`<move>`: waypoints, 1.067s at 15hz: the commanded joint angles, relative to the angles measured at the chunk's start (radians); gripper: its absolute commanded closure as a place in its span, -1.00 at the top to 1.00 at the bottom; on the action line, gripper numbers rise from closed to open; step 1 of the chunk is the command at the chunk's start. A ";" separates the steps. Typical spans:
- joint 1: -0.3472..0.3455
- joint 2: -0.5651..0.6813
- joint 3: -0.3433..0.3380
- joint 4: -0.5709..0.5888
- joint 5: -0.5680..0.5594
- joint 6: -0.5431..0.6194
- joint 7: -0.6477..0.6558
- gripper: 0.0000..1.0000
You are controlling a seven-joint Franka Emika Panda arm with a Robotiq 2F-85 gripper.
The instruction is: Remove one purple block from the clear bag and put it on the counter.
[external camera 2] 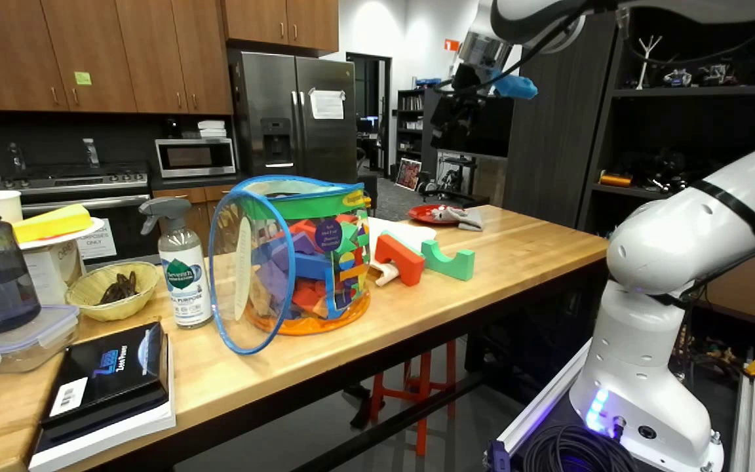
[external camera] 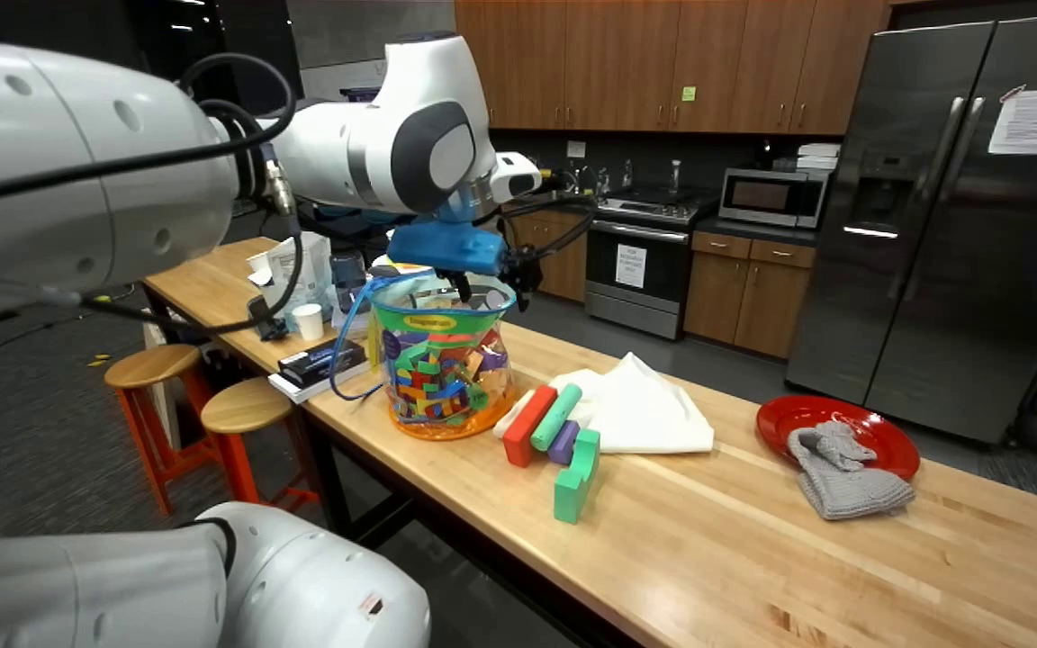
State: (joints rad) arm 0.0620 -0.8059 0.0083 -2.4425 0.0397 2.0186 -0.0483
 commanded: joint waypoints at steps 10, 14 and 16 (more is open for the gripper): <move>0.129 0.482 0.103 0.455 0.008 0.105 -0.106 1.00; 0.138 0.612 0.141 0.584 0.004 0.098 -0.127 1.00; 0.144 0.667 0.161 0.638 0.000 0.091 -0.132 1.00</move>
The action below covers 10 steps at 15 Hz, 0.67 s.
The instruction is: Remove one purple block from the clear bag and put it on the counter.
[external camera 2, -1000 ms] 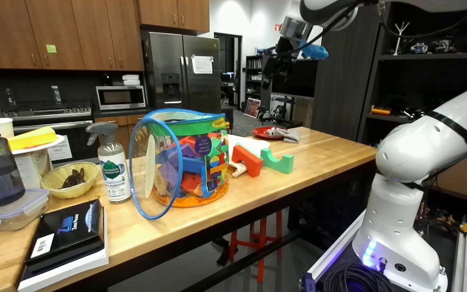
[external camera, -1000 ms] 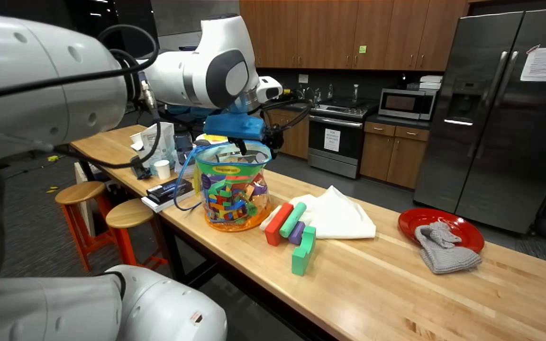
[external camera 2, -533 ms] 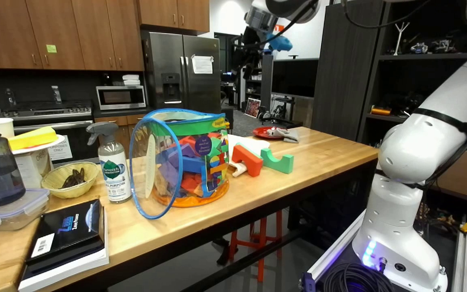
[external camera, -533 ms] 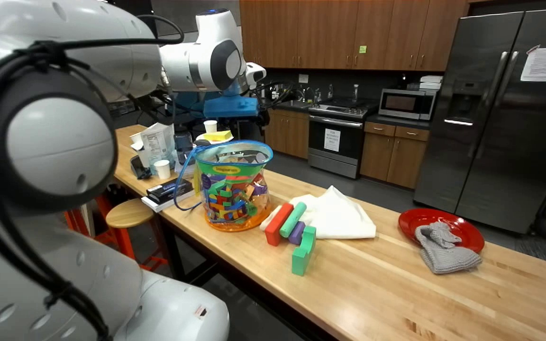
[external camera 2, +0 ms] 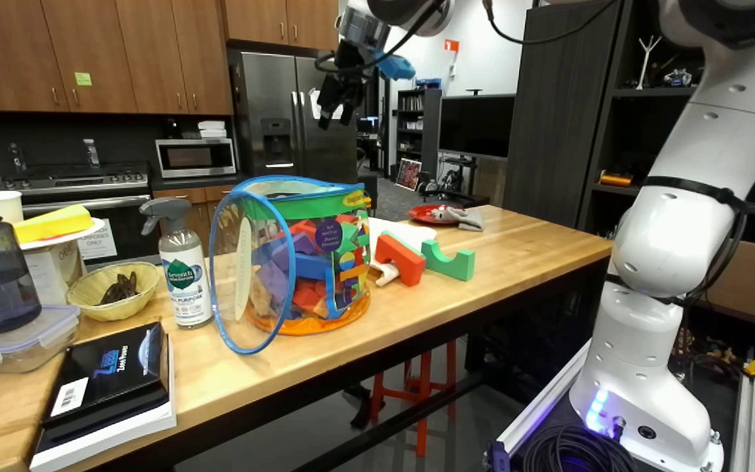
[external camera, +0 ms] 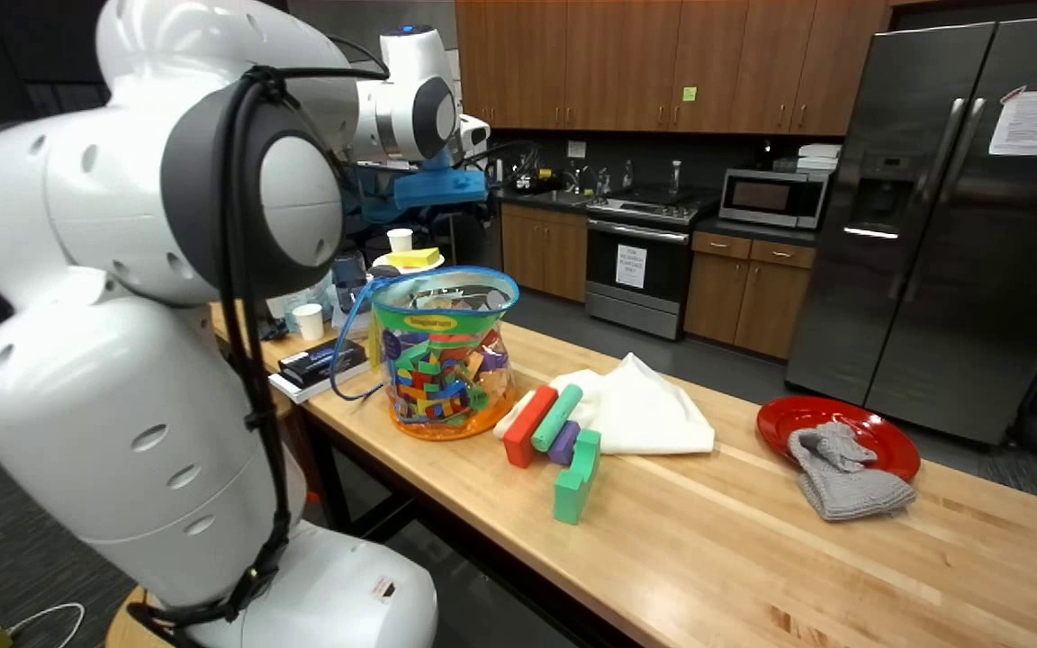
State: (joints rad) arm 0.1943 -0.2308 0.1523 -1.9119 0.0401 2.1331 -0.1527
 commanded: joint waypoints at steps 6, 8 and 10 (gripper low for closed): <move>0.046 0.228 0.089 0.192 -0.024 -0.053 -0.031 1.00; 0.059 0.259 0.106 0.189 -0.033 -0.070 -0.032 1.00; 0.067 0.279 0.115 0.184 -0.029 -0.089 -0.037 1.00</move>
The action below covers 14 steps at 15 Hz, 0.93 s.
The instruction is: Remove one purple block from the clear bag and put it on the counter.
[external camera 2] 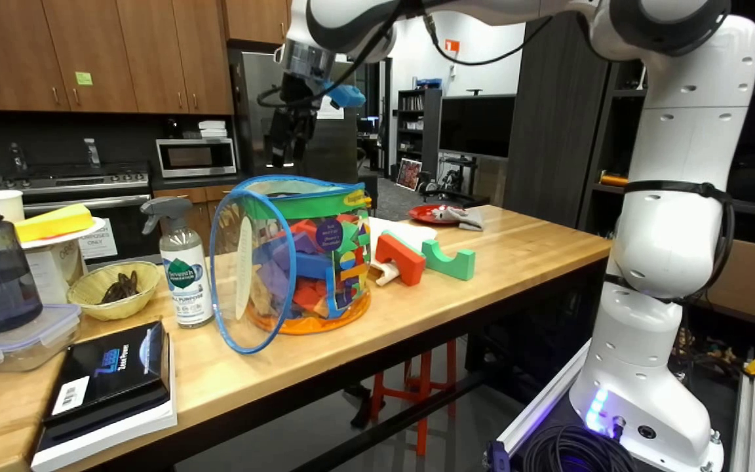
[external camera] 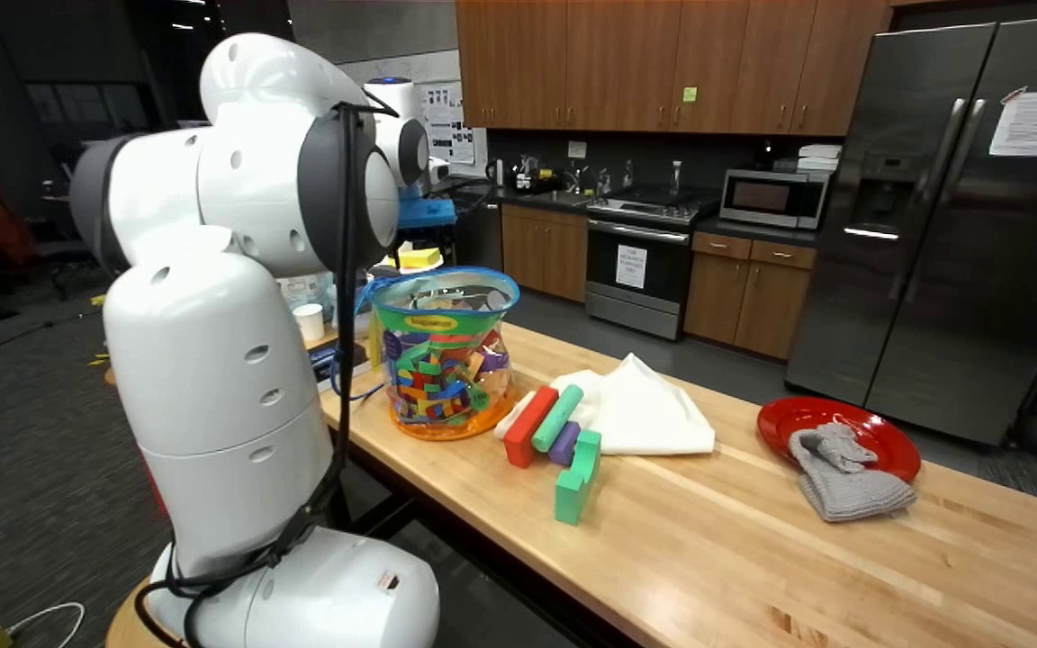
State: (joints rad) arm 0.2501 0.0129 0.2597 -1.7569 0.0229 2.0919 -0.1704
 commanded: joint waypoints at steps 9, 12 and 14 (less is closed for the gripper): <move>0.003 0.046 -0.004 -0.033 -0.032 -0.119 -0.018 1.00; 0.005 0.050 -0.004 -0.055 -0.033 -0.107 -0.007 1.00; 0.007 0.051 -0.003 -0.071 -0.035 -0.100 -0.005 1.00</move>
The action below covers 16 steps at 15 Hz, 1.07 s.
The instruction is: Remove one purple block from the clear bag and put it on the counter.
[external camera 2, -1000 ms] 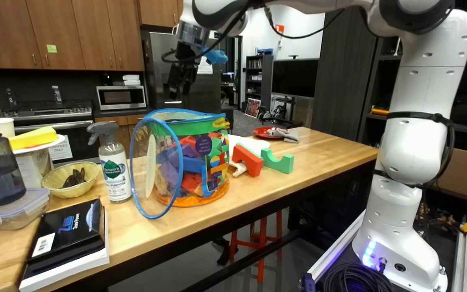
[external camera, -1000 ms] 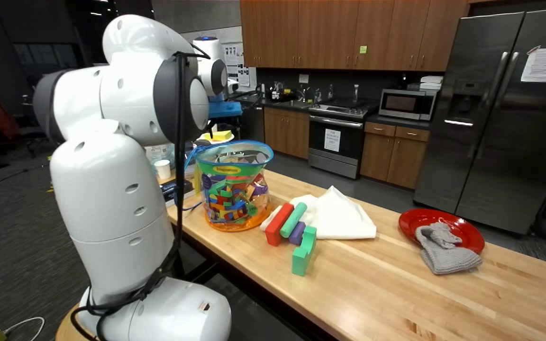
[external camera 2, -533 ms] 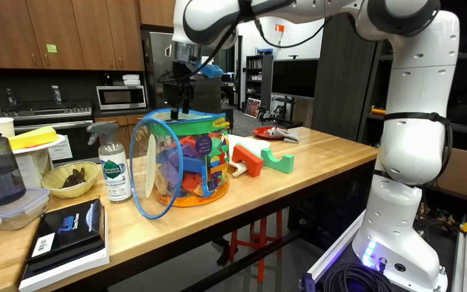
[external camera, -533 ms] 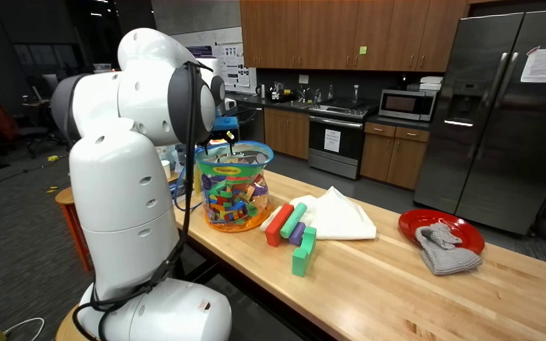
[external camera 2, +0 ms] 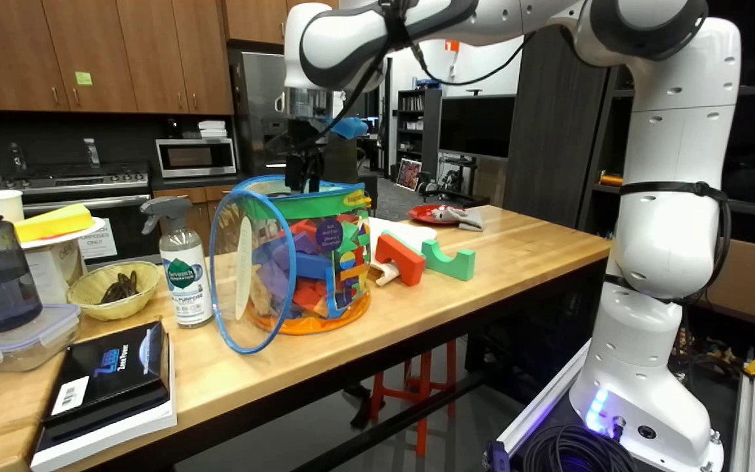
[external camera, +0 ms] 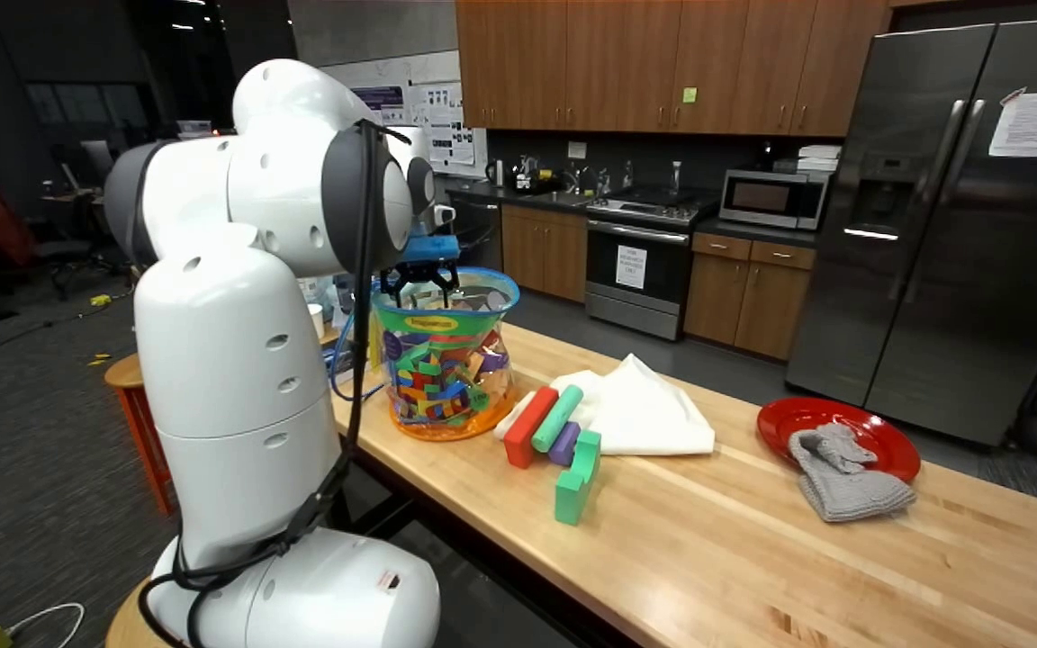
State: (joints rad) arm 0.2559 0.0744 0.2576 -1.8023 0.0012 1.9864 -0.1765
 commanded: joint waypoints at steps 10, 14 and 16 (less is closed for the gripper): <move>0.016 0.020 0.015 -0.097 -0.027 0.056 0.021 1.00; 0.022 0.039 0.019 -0.103 -0.033 0.068 0.025 1.00; 0.025 0.045 0.021 -0.105 -0.036 0.067 0.025 1.00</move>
State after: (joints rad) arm 0.2722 0.1184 0.2762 -1.8998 -0.0164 2.0444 -0.1677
